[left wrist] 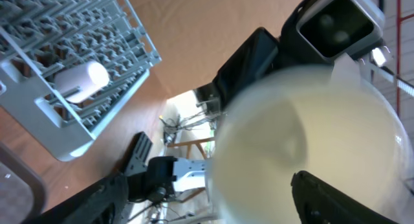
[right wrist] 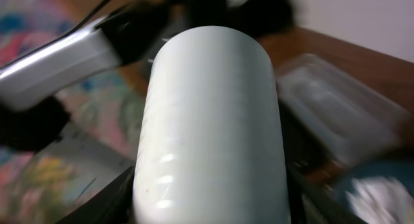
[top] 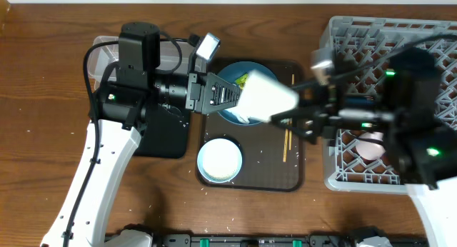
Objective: Sort waste into correct bins and load items into the dishwasher rack
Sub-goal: 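Place the white cup in the rack beside the pink cup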
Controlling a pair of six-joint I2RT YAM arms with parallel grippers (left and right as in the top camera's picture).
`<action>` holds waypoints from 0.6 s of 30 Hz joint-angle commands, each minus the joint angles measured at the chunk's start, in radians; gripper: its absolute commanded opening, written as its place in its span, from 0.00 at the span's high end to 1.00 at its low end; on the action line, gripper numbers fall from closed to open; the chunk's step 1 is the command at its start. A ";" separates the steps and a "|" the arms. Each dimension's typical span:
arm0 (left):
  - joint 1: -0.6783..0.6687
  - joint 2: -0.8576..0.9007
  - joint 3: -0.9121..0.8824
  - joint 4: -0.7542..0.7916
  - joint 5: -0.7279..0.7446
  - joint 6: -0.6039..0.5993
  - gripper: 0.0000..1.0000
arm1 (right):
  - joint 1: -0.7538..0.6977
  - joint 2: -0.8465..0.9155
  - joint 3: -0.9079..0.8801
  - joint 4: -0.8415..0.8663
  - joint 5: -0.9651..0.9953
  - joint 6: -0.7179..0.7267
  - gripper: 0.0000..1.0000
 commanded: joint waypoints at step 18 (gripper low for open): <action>0.010 -0.004 0.003 0.000 -0.032 0.019 0.11 | -0.719 0.124 0.013 -0.643 1.093 0.309 0.44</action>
